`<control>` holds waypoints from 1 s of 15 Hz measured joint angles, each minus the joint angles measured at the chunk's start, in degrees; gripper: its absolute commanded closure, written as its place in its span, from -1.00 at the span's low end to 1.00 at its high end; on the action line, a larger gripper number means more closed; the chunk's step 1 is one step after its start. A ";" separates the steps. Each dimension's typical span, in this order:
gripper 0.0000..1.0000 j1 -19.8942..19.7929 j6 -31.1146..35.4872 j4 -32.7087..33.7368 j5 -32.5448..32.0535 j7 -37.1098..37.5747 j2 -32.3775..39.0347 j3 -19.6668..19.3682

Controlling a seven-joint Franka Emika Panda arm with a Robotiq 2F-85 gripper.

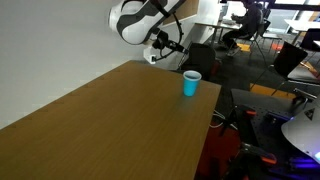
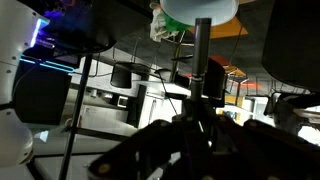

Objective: Put the pen in the cup

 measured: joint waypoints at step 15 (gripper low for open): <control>0.94 -3.19 11.33 -20.14 -1.48 11.04 -8.23 1.65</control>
